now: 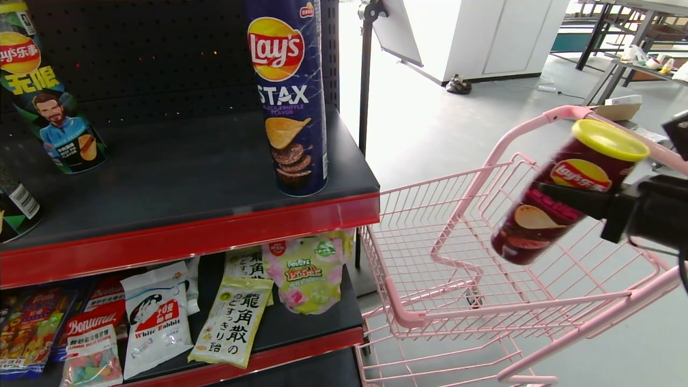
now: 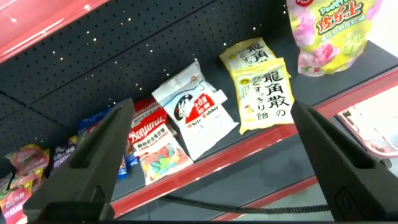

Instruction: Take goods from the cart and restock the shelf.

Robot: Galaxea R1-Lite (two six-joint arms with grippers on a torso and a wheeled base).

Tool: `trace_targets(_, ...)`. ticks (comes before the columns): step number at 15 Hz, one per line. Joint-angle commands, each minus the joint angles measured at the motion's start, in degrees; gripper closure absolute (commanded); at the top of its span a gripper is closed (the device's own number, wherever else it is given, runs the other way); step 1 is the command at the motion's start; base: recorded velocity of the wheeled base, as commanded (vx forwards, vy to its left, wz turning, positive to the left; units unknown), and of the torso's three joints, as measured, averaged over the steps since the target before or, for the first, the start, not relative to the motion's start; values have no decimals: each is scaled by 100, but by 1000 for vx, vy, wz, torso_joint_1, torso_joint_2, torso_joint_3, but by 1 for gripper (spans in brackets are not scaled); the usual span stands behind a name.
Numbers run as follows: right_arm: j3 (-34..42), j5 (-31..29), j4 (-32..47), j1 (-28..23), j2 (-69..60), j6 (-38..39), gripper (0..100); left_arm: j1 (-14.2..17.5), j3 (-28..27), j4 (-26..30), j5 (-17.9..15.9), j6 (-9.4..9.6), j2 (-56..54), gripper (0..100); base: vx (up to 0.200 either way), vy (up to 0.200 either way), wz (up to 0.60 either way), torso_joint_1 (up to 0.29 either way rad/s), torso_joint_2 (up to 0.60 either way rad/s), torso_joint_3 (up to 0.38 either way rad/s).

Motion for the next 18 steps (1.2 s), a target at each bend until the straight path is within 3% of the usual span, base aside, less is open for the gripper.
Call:
trace_targets(1,482,-1007,1242,-504,-2078,-311,100,1,-31,1,1,-41,41,0,0,0,0,0,0,0)
trace_targets(4,368,-1183,2622,-662,-2895,-469,100,-17,-145,10,-8,-181,84,0,0,0,0,0,0,0)
trace_targets(5,430,-1464,3229,-688,-3291,-469,100,-17,-251,1,-8,-331,251,0,0,0,0,0,0,0)
trace_targets(7,438,-1745,3703,-706,-3633,-469,100,-8,-444,-7,-8,-480,418,0,0,0,0,0,0,0)
trace_targets(9,430,-1807,3712,-723,-3660,-540,100,-17,-470,-7,-8,-568,383,0,0,0,0,0,0,0)
trace_targets(14,430,-2000,3712,-723,-3660,-759,100,-26,-462,1,-52,-568,366,0,0,0,0,0,0,0)
trace_targets(18,421,-2009,3694,-715,-3598,-759,100,-17,-488,10,-148,-551,462,0,0,0,0,95,-348,-250)
